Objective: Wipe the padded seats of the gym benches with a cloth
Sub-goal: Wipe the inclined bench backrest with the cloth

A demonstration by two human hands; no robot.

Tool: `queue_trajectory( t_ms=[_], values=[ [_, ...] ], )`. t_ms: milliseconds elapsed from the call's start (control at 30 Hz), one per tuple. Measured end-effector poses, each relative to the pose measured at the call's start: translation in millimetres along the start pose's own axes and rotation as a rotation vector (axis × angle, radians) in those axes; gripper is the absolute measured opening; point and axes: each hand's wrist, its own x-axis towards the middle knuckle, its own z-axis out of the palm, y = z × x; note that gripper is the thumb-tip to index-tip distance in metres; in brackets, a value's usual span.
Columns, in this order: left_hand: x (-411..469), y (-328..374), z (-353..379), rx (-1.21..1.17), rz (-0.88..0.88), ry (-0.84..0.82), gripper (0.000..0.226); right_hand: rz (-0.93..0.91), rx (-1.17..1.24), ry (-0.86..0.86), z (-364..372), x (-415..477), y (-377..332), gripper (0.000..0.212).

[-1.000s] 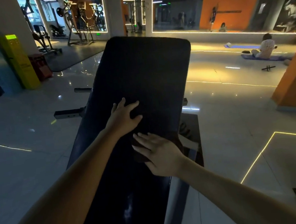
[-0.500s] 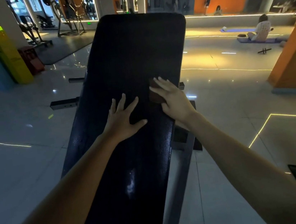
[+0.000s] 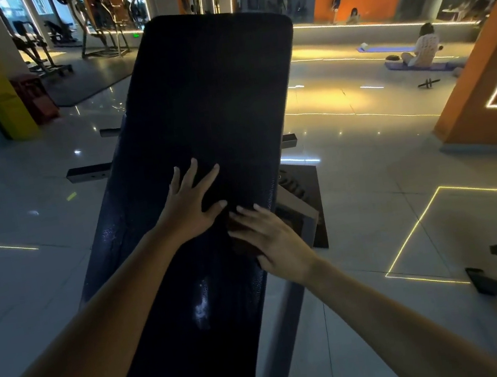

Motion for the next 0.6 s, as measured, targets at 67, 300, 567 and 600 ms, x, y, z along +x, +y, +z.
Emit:
queue_trajectory(
  t_ms=[67, 300, 567, 600],
  values=[
    [-1.6, 0.1, 1.9, 0.001, 0.003, 0.004, 0.073, -0.034, -0.024, 0.002, -4.0, 2.6, 5.0, 0.055],
    [-12.1, 2.7, 11.4, -0.032, 0.001, 0.013, 0.071, 0.183, -0.031, 0.161, -42.6, 40.0, 38.2, 0.065],
    [-28.5, 7.4, 15.8, -0.010, -0.022, -0.054, 0.068, 0.254, 0.117, 0.187, -14.3, 12.4, 14.9, 0.061],
    [-29.6, 6.9, 15.8, -0.004, -0.020, -0.053, 0.068, 0.258, 0.138, 0.188, -7.7, 5.4, 7.6, 0.058]
  ],
)
